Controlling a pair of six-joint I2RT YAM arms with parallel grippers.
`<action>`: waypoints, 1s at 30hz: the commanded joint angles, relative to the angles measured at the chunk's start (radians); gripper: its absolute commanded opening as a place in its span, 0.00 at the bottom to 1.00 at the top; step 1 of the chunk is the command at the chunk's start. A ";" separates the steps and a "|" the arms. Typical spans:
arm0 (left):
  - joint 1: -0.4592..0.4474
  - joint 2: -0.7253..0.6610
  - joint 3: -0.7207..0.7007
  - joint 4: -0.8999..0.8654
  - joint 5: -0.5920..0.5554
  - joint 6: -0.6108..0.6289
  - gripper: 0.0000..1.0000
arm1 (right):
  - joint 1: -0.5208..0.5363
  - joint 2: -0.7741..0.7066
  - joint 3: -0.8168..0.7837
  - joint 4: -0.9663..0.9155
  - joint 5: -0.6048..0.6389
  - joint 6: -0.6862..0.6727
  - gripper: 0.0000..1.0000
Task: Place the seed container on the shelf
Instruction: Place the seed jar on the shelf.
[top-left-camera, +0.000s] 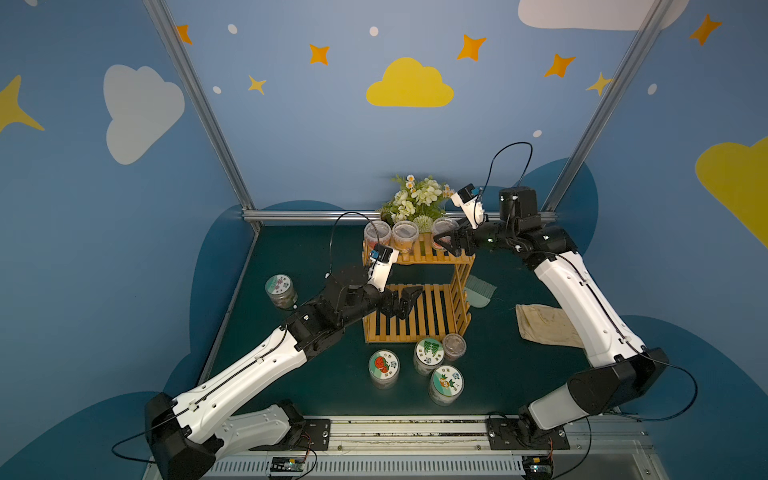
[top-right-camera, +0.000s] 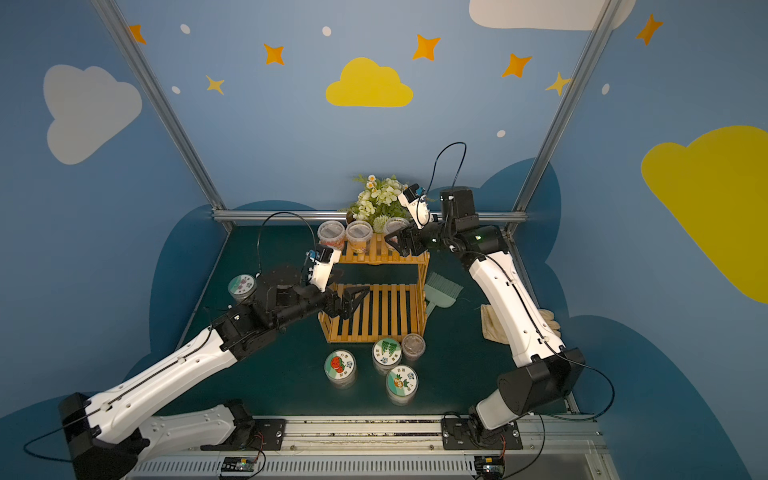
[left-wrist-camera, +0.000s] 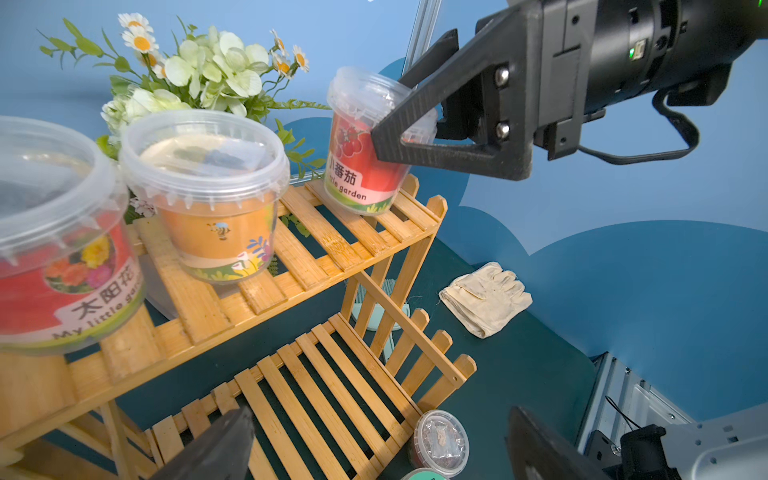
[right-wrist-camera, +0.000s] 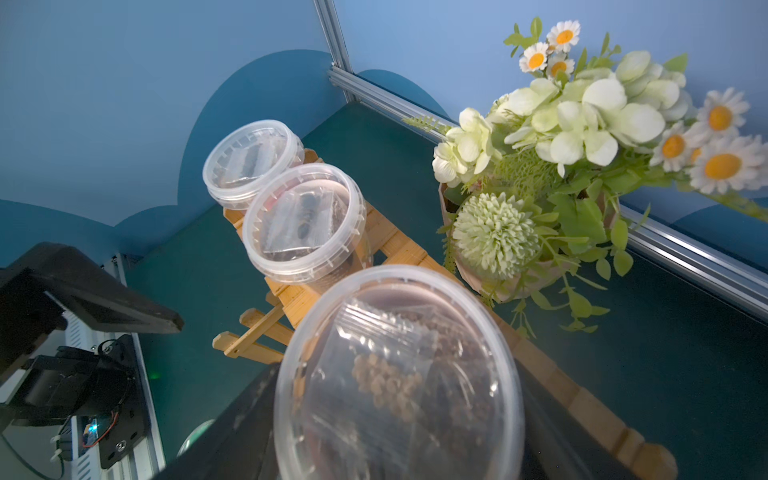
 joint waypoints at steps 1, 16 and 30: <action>0.033 -0.019 -0.019 -0.003 0.053 0.008 1.00 | -0.002 0.028 0.036 -0.008 -0.088 -0.029 0.78; 0.083 -0.051 -0.034 -0.026 0.108 -0.013 1.00 | 0.000 0.094 0.082 -0.040 -0.120 -0.070 0.78; 0.088 -0.049 -0.029 -0.017 0.113 -0.014 1.00 | 0.010 0.107 0.096 -0.076 -0.093 -0.116 0.79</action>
